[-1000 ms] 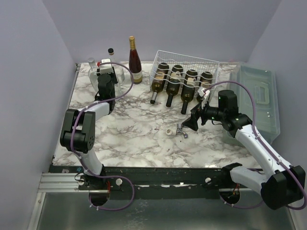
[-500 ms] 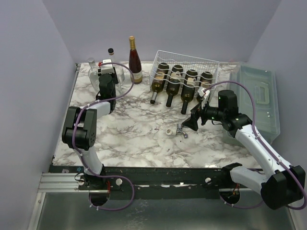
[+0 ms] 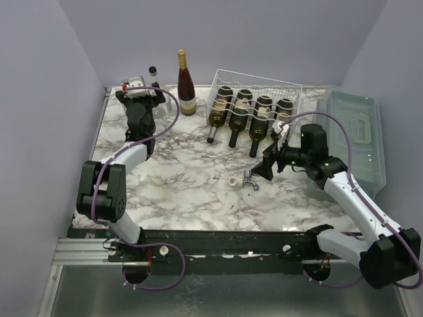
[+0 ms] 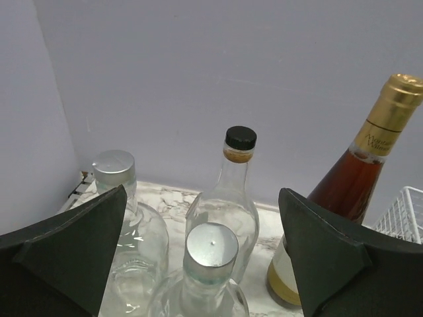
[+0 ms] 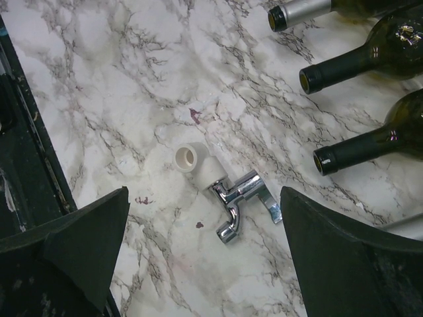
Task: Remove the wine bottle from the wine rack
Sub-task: Move the wine bottle to the center of the board, then pick up the wine bottle from the wine rack.
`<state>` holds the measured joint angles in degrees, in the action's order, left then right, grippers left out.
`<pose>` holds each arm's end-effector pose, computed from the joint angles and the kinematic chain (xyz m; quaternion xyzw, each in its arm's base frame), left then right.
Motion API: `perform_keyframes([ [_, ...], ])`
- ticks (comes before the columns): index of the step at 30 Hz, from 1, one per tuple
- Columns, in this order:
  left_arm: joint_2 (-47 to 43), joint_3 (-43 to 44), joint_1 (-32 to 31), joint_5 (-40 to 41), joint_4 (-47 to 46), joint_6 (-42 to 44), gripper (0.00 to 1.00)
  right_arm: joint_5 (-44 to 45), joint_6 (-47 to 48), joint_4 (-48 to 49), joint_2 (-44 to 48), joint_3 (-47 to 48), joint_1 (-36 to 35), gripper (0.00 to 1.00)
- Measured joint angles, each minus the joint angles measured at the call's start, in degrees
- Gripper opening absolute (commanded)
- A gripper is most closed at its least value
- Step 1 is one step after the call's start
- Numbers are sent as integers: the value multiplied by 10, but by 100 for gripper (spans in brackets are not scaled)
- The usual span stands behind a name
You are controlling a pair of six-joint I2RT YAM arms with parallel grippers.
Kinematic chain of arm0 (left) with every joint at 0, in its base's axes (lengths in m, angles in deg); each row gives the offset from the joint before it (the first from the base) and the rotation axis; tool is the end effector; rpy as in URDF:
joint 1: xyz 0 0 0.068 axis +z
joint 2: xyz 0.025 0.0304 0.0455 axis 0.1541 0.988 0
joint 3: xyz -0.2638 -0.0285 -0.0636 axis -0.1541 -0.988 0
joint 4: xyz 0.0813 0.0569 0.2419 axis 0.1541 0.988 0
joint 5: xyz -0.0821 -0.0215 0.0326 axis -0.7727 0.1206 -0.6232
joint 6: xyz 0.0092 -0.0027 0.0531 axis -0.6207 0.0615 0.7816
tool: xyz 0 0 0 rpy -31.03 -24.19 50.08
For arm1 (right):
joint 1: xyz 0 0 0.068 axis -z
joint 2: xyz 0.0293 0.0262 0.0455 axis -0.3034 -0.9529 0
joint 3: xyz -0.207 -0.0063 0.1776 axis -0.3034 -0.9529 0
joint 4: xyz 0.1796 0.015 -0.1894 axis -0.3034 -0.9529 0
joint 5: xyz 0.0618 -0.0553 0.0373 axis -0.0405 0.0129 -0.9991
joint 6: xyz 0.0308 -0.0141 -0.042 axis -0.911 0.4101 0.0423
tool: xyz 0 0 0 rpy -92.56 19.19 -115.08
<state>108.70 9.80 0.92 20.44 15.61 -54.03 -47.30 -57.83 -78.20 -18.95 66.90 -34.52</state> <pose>0.3724 -0.0407 0.2947 -0.0978 0.6127 0.0267 0.7838 0.2135 0.0889 0.2872 -0.3711 0.7529 0.3215 0.4382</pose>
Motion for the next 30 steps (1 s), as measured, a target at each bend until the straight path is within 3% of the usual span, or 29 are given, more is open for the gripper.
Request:
perform_keyframes([
  [5,-69,-33,0,-7,22,-16,99,3,6,-3,0,0,0,99],
  [11,-195,-42,0,-33,133,-63,99,9,9,-6,1,0,0,99],
  [19,-348,-80,0,-134,273,-141,99,11,9,-5,9,-8,0,100],
  [30,-440,-136,0,-289,423,-207,99,11,9,-4,9,-9,0,100],
])
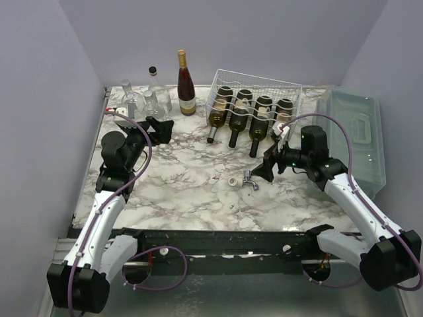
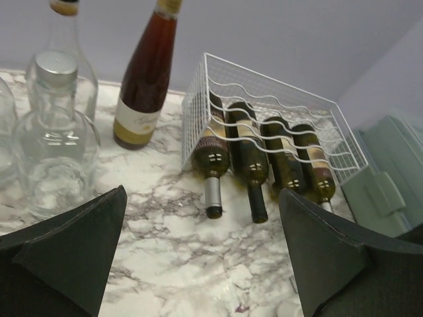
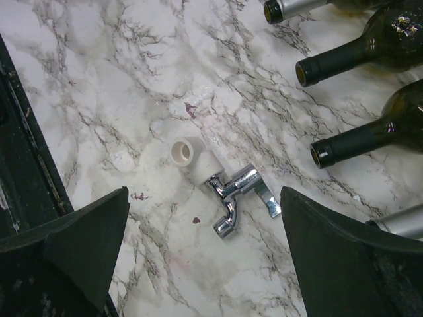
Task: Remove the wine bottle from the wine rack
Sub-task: Pick up the wine bottle from the wine rack.
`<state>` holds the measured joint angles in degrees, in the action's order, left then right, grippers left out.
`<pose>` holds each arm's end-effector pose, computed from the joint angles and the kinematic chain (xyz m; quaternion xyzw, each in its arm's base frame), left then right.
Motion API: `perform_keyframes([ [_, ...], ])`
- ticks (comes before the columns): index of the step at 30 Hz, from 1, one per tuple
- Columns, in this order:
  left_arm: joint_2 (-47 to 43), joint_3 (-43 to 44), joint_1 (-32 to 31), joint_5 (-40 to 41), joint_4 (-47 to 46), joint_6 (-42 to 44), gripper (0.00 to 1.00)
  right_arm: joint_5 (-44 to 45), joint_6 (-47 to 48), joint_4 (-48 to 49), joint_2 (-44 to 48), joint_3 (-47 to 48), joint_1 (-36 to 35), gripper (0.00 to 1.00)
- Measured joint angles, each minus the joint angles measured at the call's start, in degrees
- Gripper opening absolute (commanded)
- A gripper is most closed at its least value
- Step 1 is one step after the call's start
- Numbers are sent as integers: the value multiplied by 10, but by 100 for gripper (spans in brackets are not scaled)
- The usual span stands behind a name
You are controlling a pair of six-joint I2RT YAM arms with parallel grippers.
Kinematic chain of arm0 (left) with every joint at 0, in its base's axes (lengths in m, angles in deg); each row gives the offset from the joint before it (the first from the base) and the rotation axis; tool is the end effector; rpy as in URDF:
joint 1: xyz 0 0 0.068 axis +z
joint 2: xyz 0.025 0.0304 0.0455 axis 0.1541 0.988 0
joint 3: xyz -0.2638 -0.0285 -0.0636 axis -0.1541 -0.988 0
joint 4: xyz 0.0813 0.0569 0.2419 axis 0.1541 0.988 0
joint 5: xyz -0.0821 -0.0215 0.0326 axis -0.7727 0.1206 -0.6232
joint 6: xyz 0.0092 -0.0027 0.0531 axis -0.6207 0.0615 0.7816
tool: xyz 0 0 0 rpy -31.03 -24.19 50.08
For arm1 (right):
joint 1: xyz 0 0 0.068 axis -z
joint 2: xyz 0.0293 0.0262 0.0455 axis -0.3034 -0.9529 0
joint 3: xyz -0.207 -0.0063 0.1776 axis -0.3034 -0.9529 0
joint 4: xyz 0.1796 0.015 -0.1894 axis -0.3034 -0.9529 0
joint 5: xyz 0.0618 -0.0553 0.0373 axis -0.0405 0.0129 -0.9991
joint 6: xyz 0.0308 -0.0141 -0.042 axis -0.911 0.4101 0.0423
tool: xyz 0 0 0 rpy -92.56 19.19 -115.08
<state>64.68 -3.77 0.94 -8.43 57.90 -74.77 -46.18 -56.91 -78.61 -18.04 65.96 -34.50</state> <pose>0.2102 -0.0359 0.3444 -0.0277 0.6931 -0.2540 0.6740 0.2101 0.0872 0.2841 -0.3729 0.7560 0.3104 0.4394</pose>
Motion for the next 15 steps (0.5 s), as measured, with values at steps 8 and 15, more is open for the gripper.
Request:
perform_keyframes([
  [8,-3,-17,0,-76,39,-42,99,0,0,0,0,0,0,100],
  [15,43,-19,-25,-101,55,-49,99,0,1,0,0,0,1,100],
])
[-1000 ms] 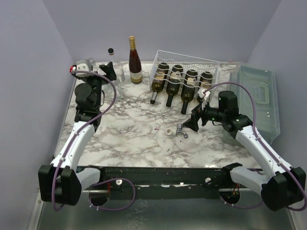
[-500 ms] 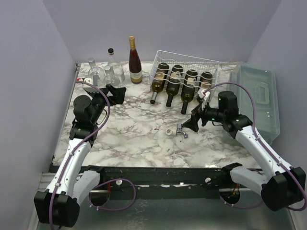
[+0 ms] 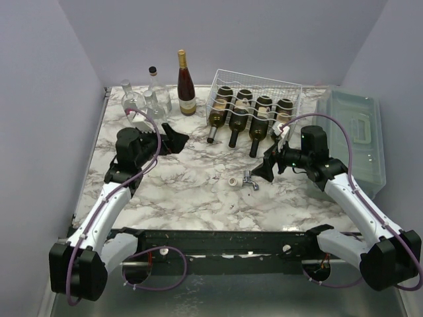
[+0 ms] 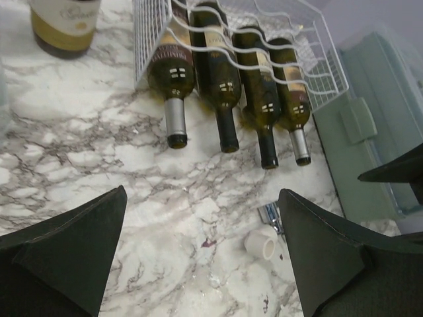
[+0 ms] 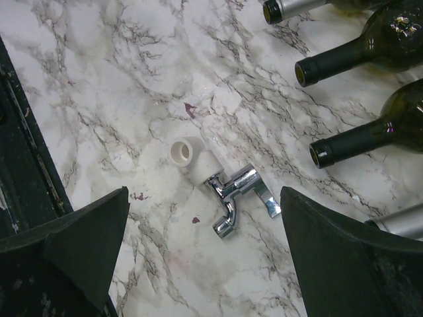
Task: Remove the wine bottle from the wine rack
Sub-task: Pick up the wine bottle from the wine rack.
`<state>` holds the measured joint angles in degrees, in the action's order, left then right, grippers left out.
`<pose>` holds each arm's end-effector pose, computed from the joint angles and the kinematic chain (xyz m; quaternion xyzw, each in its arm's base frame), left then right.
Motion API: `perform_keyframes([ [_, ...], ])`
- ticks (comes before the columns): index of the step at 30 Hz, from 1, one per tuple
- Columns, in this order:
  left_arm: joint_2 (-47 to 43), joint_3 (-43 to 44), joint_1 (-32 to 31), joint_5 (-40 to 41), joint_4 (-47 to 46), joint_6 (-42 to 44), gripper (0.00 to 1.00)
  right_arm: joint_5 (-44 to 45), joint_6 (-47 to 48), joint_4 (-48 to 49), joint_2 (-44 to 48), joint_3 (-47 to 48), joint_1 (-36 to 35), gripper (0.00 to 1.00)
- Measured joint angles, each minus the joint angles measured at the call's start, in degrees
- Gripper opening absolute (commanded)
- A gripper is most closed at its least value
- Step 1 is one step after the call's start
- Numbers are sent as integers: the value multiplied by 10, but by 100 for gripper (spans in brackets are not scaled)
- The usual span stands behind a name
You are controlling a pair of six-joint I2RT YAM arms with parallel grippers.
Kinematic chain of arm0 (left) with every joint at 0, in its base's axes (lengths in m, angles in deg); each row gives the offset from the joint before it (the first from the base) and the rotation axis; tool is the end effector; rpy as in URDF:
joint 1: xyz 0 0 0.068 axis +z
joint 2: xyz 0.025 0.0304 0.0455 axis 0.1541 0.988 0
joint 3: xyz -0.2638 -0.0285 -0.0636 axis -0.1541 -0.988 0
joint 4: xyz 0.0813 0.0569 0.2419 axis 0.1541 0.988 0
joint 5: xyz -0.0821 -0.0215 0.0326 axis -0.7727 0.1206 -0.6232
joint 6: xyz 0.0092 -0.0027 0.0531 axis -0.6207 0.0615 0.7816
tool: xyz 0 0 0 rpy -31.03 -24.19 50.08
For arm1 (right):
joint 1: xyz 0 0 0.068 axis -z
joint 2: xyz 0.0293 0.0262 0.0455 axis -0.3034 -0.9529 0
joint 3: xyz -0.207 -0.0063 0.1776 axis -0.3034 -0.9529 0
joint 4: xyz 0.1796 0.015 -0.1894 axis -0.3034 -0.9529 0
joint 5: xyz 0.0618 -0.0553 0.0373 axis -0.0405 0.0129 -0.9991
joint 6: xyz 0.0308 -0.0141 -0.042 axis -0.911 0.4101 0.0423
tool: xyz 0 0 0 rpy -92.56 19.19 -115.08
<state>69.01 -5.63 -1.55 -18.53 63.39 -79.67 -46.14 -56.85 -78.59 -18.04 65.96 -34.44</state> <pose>0.2209 -0.0534 0.3074 -0.0025 0.7597 -0.3388 0.5551 0.2103 0.0870 0.2841 -0.3728 0.7560 0.3097 0.4400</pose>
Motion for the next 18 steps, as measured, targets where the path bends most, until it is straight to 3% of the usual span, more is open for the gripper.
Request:
perform_keyframes([
  [10,116,50,-97,31,37,41,99,0,0,0,0,0,0,100],
  [18,225,117,-114,46,43,64,99,0,0,0,0,0,0,99],
])
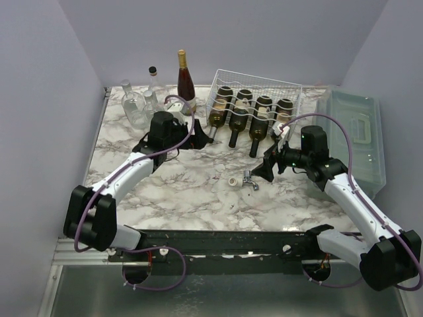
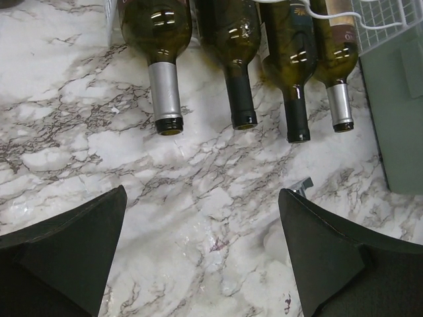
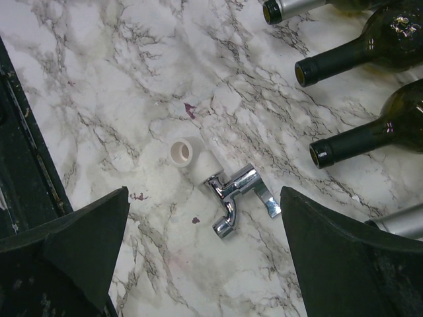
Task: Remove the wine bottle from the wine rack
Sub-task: Pick up the wine bottle from the wine rack.
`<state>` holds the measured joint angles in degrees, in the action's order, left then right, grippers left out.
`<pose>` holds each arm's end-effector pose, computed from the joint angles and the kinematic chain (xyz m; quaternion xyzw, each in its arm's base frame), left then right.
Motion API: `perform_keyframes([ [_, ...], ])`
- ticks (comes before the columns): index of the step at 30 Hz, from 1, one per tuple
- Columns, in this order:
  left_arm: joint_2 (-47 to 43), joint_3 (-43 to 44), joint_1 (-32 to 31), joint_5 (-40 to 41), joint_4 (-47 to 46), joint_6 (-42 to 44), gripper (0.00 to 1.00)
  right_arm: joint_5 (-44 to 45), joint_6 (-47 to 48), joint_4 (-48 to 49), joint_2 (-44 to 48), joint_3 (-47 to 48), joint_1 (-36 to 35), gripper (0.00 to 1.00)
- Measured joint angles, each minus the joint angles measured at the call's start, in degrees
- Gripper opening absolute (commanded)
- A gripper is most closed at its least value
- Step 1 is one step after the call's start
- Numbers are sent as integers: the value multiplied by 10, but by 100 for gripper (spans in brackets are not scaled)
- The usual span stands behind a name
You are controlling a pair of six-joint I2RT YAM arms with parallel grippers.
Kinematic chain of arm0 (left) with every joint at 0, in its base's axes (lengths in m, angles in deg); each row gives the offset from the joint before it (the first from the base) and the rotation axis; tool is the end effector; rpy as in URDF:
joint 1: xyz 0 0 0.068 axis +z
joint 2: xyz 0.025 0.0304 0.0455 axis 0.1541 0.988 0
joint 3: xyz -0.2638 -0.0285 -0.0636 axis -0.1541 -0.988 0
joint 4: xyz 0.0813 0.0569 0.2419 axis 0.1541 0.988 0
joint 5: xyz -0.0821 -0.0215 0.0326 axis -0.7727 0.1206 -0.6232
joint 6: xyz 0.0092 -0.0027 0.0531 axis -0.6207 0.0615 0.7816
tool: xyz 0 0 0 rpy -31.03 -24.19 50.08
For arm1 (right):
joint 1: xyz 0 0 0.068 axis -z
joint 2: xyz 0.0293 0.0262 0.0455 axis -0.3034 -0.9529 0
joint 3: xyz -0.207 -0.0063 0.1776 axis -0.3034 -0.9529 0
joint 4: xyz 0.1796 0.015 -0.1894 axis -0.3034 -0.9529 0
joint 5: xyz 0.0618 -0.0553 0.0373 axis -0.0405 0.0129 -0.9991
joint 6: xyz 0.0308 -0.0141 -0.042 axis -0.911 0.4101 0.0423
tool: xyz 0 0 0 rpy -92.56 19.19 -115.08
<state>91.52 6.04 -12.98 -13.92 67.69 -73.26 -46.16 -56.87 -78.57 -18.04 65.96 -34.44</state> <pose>0.2826 -0.1239 0.2740 0.0750 0.8335 -0.3071 0.4531 0.2103 0.0870 0.2841 -0.3728 0.7559 0.3098 0.4400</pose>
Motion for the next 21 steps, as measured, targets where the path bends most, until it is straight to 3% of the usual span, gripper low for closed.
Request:
perform_keyframes([
  [21,244,172,-11,5,0,-2,98,0,0,0,0,0,0,100],
])
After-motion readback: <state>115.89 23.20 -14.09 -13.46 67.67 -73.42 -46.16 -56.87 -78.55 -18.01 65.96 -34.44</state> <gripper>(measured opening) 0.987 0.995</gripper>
